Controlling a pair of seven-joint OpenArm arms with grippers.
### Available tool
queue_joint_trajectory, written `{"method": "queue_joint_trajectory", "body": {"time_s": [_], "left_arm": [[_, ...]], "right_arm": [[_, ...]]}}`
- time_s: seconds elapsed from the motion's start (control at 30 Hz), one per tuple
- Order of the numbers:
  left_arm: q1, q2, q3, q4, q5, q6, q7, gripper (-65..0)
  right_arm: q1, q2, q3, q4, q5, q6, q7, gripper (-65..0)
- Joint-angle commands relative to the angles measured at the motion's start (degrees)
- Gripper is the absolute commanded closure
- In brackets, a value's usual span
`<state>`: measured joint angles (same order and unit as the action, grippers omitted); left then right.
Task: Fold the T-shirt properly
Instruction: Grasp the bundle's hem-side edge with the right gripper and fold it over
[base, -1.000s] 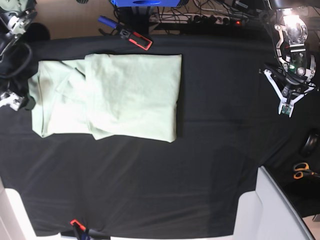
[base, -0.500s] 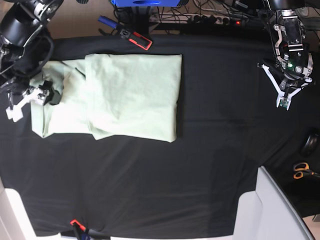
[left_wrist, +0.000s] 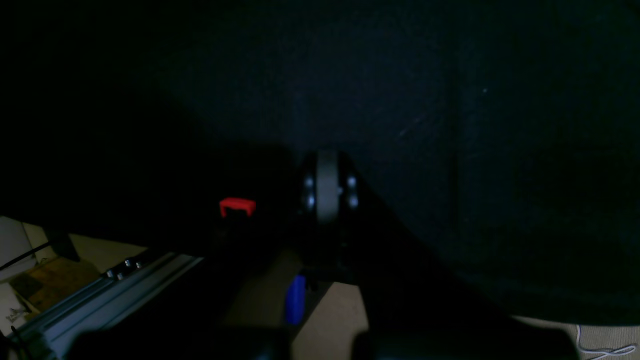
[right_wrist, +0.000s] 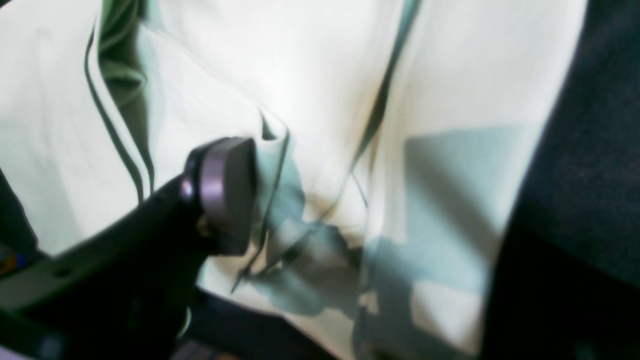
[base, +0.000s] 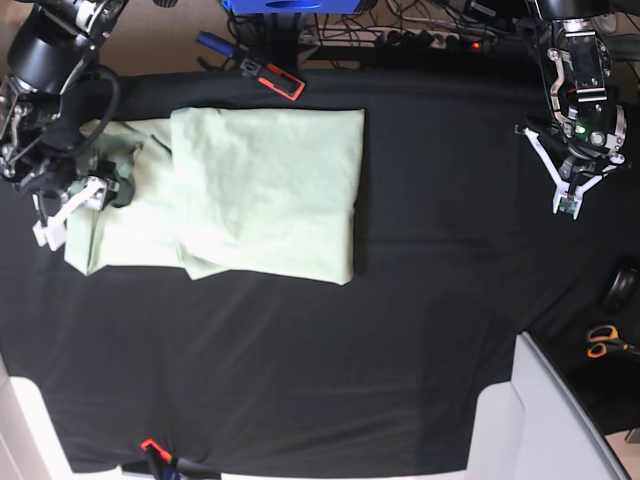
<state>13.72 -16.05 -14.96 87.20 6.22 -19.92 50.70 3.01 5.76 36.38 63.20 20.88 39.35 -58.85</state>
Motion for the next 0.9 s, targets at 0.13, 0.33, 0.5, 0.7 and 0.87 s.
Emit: {"method": "queue_joint_trajectory", "body": {"time_s": [0.13, 0.33, 0.5, 0.7, 0.87], "left_arm": [[-0.2, -1.0, -0.4, 0.8, 0.5, 0.3, -0.7, 0.0], [-0.1, -1.0, -0.4, 0.8, 0.5, 0.3, -0.7, 0.0], [-0.1, -0.9, -0.5, 0.8, 0.5, 0.3, -0.7, 0.0], [0.6, -0.9, -0.5, 0.8, 0.5, 0.3, -0.7, 0.0], [0.7, -0.9, -0.5, 0.8, 0.5, 0.3, -0.7, 0.0]], "right_arm": [[-0.7, -1.6, -3.6, -1.3, -0.2, 0.6, -2.2, -20.0], [-0.6, -1.3, -4.0, -1.3, -0.2, 0.6, -2.2, 0.0], [-0.6, 0.8, -3.5, -0.9, -0.3, 0.6, -2.2, -0.1], [-0.6, 5.0, -3.5, -0.7, -0.3, 0.6, -2.1, -0.1], [-0.4, 8.6, -3.6, -0.7, -0.4, 0.6, -2.1, -0.1]]}}
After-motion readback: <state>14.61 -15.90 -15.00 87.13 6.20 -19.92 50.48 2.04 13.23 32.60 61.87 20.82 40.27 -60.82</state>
